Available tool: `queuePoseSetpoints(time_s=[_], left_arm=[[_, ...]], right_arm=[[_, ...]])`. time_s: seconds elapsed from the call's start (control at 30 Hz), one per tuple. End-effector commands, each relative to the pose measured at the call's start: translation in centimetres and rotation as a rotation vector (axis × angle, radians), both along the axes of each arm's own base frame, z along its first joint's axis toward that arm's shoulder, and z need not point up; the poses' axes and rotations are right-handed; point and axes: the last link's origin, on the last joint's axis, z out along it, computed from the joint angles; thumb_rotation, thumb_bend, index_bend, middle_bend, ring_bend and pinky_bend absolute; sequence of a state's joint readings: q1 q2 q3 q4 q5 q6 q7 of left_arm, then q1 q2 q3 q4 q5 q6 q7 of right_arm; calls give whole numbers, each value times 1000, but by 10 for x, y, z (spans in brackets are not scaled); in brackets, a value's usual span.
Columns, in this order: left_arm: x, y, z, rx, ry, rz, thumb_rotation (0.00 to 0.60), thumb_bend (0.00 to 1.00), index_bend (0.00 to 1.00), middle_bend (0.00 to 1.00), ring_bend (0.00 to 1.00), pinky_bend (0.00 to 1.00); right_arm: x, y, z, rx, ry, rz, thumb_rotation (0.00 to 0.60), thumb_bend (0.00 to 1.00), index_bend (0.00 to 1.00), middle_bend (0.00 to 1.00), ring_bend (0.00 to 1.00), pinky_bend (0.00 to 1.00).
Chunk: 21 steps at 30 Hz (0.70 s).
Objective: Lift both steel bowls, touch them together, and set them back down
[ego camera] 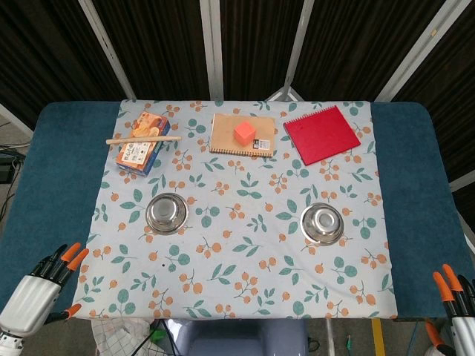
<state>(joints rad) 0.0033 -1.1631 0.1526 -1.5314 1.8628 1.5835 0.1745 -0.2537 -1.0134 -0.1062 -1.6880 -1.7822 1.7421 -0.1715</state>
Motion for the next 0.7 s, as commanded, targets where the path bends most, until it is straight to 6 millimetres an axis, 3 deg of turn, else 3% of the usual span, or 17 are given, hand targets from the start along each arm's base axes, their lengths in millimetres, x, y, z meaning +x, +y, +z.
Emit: queuePoseSetpoints(time_s=[0.03, 0.43, 0.6, 0.7], left_arm=[[0, -1, 0, 0, -2, 2, 520, 34, 0, 0, 0, 207], [8, 4, 0, 32, -35, -56, 516, 45, 0, 0, 0, 186], [8, 2, 5, 73, -65, -91, 514, 45, 0, 0, 0, 186], [3, 10, 3, 73, -54, -67, 514, 45, 0, 0, 0, 186]], right_arm=[[0, 1, -1, 4, 3, 1, 600, 343, 0, 0, 0, 0], [1, -6, -8, 32, -10, 38, 600, 342, 0, 0, 0, 0], [1, -27, -24, 97, -17, 51, 600, 343, 0, 0, 0, 0], [7, -50, -39, 155, -19, 71, 600, 342, 0, 0, 0, 0]])
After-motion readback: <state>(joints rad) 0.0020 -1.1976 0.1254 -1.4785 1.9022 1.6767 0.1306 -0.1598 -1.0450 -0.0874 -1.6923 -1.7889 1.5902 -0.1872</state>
